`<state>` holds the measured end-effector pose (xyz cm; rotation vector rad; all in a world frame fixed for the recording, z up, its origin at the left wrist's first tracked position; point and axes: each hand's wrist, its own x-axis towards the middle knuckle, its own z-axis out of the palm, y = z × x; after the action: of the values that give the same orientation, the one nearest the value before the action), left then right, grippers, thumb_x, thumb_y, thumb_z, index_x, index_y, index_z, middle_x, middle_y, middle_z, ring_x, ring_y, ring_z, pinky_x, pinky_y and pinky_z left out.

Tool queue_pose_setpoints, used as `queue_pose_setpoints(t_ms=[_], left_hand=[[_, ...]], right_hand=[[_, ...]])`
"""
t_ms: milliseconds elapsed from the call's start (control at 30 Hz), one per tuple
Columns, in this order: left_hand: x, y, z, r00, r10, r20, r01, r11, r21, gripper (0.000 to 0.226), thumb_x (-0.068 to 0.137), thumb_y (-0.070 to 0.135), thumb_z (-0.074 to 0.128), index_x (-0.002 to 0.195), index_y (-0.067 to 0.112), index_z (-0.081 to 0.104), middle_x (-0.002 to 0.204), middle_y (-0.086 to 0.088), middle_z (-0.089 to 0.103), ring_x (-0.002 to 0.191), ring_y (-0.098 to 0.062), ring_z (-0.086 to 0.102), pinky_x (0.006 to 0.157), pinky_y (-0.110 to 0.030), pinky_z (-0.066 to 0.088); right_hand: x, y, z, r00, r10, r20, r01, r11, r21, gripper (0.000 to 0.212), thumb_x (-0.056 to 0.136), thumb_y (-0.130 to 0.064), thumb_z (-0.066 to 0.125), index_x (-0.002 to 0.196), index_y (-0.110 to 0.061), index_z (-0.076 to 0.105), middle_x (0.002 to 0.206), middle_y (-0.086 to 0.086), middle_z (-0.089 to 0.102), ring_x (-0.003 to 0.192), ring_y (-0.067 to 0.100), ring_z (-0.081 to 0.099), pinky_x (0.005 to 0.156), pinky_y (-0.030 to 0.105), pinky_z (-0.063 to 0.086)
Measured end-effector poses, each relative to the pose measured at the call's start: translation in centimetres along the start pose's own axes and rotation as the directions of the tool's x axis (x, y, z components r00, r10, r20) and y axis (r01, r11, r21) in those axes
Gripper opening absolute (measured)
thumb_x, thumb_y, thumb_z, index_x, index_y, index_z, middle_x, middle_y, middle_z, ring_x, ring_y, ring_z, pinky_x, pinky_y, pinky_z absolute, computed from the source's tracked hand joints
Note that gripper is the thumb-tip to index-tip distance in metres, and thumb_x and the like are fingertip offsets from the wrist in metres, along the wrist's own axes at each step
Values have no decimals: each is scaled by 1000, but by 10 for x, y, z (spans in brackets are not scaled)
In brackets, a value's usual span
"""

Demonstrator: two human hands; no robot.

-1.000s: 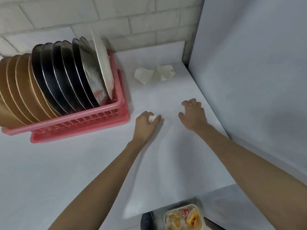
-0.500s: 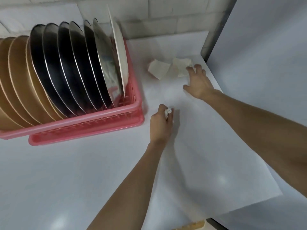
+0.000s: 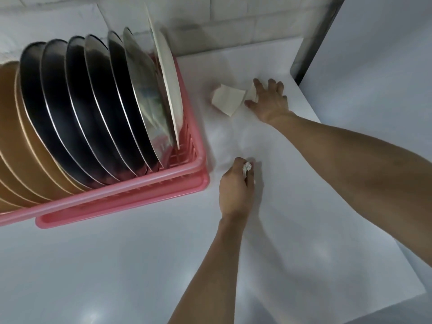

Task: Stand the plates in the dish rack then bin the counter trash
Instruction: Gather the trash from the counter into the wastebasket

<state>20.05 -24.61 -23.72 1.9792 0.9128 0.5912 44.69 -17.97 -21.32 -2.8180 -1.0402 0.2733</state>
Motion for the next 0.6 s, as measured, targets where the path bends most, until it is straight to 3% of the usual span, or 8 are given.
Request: queue_pose_setpoints(t_ms=[133,233,367,500,600], left_hand=[[0,-1,1,1000,-6,-7,6,1000,-8,17,101,25,48,92,11,52,75,-8,66,69,-30,59,59,-44,48],[1,-1,1,1000,-17,-7,16,1000,-11,16,100,24,49,92,11,53,75,-7,66,68,-29,59,59,-44,48],[2,-2,2,1000,-12,0,12,1000,2,15,100,25,50,91,13,52,75,-7,66,69,-30,60,57,-42,47],[3,-1,1,1000,25,-7,-25,999,-27,16,100,25,51,90,14,54,73,-4,65,67,-27,59,55,-34,38],[2,-1,-2,999,40,6,-40,999,-29,17,101,28,50,89,17,53,73,0,64,68,-24,60,57,-32,37]], right_hand=[[-2,5,-6,994,-54,-96,47,996,-75,62,97,-31,51,152,-22,25,139,18,38,126,42,35,93,47,40],[-11,13,-11,986,-61,-156,52,997,-57,38,99,-17,44,136,-7,46,129,19,48,117,40,44,85,42,43],[-51,26,-4,960,-101,-262,100,995,-16,26,99,-12,45,118,0,59,117,20,57,104,40,51,74,36,40],[-104,33,2,942,-38,-332,86,988,130,24,100,-12,47,114,0,61,110,18,61,96,38,54,72,33,34],[-143,40,6,946,-32,-324,109,969,222,23,99,-17,51,114,-2,60,102,17,65,92,38,58,72,35,40]])
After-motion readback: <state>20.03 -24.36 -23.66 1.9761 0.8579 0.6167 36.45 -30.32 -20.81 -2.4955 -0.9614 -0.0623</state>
